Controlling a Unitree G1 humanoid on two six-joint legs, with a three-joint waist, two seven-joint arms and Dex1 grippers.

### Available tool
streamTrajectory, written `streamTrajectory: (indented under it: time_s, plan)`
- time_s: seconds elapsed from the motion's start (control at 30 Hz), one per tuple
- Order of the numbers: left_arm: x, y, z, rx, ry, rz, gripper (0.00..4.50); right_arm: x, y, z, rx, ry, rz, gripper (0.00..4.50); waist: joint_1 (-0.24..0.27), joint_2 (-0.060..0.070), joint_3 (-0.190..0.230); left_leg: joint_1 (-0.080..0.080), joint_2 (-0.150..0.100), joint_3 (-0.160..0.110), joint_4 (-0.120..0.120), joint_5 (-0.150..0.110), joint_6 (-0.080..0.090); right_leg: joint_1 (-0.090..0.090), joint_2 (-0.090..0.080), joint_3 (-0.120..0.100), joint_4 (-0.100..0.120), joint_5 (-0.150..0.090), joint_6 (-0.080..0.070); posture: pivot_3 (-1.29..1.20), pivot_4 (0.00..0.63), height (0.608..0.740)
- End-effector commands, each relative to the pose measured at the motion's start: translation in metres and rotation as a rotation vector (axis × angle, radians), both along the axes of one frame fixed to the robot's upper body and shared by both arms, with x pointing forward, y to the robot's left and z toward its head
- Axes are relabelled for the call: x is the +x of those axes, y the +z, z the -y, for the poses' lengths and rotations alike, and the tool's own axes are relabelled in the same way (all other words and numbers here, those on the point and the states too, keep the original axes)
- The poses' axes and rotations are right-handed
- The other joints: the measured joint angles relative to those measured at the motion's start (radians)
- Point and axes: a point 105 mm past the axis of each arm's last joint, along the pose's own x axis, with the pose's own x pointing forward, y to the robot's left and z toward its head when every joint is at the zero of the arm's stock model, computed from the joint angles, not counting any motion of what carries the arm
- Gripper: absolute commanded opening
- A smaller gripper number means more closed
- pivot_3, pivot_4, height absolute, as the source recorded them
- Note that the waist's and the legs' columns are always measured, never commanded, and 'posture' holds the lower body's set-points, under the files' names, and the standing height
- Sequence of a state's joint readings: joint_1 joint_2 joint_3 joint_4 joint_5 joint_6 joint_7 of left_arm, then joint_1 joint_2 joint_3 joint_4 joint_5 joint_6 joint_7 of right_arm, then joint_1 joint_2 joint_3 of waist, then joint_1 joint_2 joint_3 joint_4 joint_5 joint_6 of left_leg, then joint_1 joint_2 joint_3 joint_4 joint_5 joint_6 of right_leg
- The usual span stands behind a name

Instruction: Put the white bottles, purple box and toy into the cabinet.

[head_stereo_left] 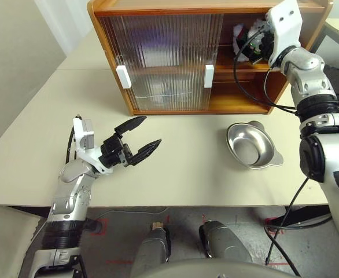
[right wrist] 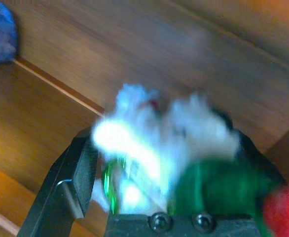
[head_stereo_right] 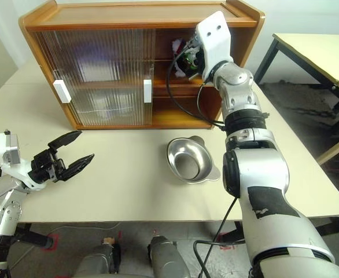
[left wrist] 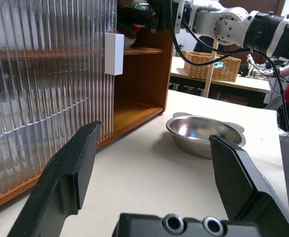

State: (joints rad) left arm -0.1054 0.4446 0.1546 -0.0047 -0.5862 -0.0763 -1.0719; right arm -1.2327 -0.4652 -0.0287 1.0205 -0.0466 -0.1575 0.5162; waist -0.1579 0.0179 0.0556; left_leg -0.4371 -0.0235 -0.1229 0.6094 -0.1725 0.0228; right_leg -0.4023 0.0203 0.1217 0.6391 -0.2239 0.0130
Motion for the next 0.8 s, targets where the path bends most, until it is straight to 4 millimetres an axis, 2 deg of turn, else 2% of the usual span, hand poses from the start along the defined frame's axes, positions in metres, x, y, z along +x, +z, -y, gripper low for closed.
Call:
streamTrajectory:
  time_s: [0.03,0.1,0.3,0.4,0.77,0.8]
  plan:
    - [-0.003,-0.001,0.001,0.006,-0.009,-0.003,4.5,-0.001,-0.007,-0.009,0.014,0.039,-0.028,4.27,-0.001,0.0,0.0,0.0,0.0,0.0,0.0,0.0,0.0,0.0,0.0,0.0,0.0,0.0,0.0,-0.21,0.063,0.74]
    - [-0.003,-0.001,0.001,0.005,-0.009,-0.002,4.5,-0.001,-0.008,-0.012,0.012,0.045,-0.028,3.81,-0.001,0.0,0.0,0.0,0.0,0.0,0.0,0.0,0.0,0.0,0.0,0.0,0.0,0.0,0.0,-0.21,0.064,0.74]
    - [-0.002,0.0,0.002,0.001,-0.006,0.001,4.5,0.003,-0.009,-0.01,0.011,-0.01,-0.021,1.66,-0.001,0.0,0.0,0.0,0.0,0.0,0.0,0.0,0.0,0.0,0.0,0.0,0.0,0.001,0.0,-0.21,0.066,0.74]
    - [-0.002,0.0,0.001,0.001,0.0,0.002,4.5,0.006,-0.017,-0.004,-0.021,-0.054,-0.055,1.1,0.0,0.0,0.0,0.0,0.0,0.0,0.0,0.0,0.0,0.0,0.0,0.0,0.0,0.001,-0.001,-0.2,0.066,0.74]
    - [-0.002,0.001,-0.001,0.001,0.008,0.002,4.5,0.012,-0.04,0.011,-0.071,-0.164,-0.118,1.01,0.005,0.0,0.0,0.001,0.0,0.0,0.0,0.0,0.0,0.001,0.0,0.0,0.0,0.001,-0.001,-0.2,0.067,0.74]
    - [-0.002,0.001,-0.001,0.001,0.008,0.002,4.5,0.012,-0.041,0.011,-0.082,-0.167,-0.123,1.42,0.006,0.0,0.0,0.001,0.0,0.0,0.0,0.0,0.0,0.001,0.0,0.0,0.0,0.002,-0.001,-0.2,0.066,0.74]
